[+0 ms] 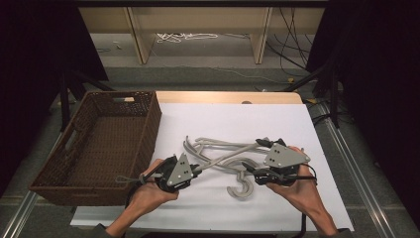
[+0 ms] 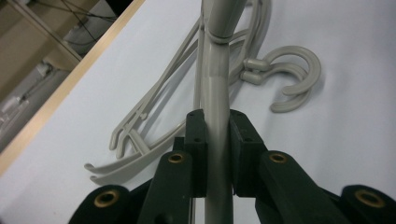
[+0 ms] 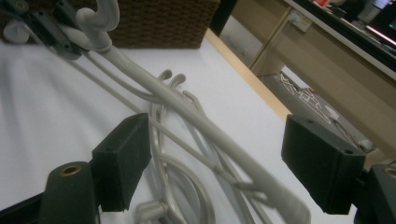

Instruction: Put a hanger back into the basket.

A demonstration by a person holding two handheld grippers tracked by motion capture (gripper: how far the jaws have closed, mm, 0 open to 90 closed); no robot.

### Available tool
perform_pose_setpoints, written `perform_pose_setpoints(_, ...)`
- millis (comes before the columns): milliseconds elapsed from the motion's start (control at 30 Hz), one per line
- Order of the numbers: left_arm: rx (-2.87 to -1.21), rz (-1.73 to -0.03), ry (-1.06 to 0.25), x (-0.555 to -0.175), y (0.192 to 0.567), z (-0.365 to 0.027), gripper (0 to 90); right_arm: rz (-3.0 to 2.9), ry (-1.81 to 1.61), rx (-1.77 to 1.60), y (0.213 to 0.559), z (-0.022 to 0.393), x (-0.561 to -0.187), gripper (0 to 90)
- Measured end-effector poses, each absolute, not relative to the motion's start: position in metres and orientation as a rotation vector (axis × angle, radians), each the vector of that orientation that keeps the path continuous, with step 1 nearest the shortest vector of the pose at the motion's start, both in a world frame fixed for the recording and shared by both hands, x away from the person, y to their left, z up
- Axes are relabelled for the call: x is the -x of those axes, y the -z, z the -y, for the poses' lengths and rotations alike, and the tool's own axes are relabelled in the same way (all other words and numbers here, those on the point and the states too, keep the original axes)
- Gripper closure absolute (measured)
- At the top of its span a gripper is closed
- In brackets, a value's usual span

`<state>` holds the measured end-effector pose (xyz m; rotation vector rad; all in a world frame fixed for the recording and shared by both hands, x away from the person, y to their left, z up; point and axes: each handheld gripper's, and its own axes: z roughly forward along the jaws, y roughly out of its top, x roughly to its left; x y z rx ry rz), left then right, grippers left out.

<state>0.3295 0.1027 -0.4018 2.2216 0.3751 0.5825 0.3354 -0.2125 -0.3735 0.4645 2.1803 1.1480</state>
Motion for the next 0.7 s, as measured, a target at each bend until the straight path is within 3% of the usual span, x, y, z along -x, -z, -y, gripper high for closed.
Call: perform_pose_setpoints(700, -2.003, -0.657, -0.373, -0.345, 0.384, -0.139, 79.6, -2.108, -1.282, -0.7, 0.407, 0.223, -0.327, 20.2)
